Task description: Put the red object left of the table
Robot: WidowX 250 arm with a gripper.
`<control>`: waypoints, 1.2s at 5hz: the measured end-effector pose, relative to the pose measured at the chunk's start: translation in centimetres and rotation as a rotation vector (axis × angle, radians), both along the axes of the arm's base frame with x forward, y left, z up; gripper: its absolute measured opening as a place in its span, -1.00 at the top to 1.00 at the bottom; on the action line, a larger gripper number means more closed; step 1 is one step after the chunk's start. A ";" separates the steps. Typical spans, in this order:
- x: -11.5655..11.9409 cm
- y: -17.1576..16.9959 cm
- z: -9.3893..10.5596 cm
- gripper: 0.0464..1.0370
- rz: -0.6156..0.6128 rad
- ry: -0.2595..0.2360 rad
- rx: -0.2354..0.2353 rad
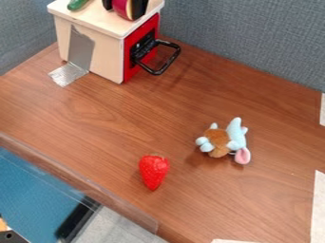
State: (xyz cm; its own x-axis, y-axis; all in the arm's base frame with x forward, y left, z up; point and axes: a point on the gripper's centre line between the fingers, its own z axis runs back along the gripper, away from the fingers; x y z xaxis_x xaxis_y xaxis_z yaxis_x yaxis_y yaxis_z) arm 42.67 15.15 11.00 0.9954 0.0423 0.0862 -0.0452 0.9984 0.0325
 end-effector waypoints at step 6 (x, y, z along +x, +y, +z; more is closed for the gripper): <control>-9.7 -3.9 2.5 -0.71 0.002 -0.093 -0.079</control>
State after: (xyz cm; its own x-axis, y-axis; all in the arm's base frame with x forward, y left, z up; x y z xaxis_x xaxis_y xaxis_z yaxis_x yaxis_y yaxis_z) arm 32.99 11.20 13.50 0.9831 0.0545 0.1747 -0.0463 0.9977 -0.0502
